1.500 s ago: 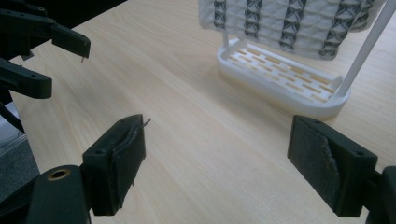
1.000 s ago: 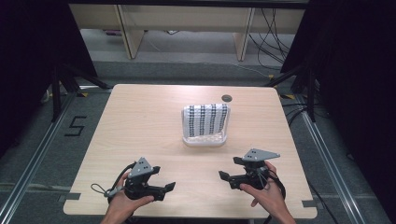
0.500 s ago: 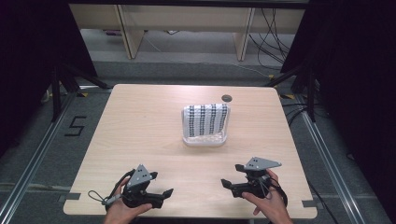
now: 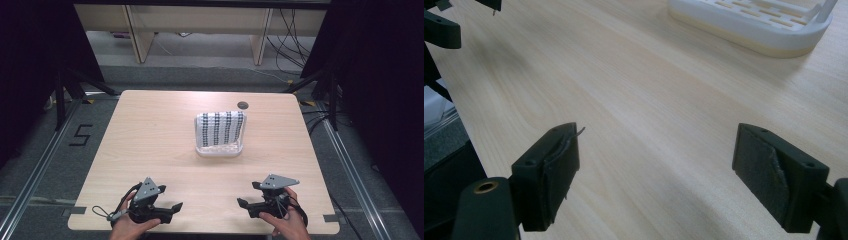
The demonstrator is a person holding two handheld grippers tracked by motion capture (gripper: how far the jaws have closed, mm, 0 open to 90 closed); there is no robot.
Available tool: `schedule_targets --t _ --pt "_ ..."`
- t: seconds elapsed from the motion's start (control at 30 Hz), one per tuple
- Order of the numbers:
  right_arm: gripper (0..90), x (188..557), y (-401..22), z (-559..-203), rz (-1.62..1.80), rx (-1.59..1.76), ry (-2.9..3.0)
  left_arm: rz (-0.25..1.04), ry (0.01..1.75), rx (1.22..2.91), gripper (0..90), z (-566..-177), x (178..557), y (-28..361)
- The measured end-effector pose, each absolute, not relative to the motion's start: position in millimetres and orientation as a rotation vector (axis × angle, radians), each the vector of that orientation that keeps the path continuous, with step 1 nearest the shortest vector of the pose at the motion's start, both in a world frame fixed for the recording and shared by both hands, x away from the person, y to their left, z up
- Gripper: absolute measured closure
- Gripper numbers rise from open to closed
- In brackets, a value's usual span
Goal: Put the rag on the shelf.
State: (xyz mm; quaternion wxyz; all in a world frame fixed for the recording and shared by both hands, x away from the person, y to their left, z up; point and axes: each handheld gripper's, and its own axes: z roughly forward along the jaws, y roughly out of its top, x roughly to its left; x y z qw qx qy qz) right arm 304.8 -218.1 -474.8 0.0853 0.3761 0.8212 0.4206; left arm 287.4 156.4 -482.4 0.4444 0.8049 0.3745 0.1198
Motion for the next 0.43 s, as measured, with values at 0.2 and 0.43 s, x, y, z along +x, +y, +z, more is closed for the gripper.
schedule_targets --t 0.2,0.43 --pt "20.1 307.1 -219.5 -475.9 1.250 1.086 2.449 0.284 0.930 1.993 16.8 -484.6 286.8 153.7" --pt "20.0 308.8 -220.2 -477.9 1.252 1.077 2.450 0.280 0.941 1.982 16.9 -487.2 287.1 152.5"
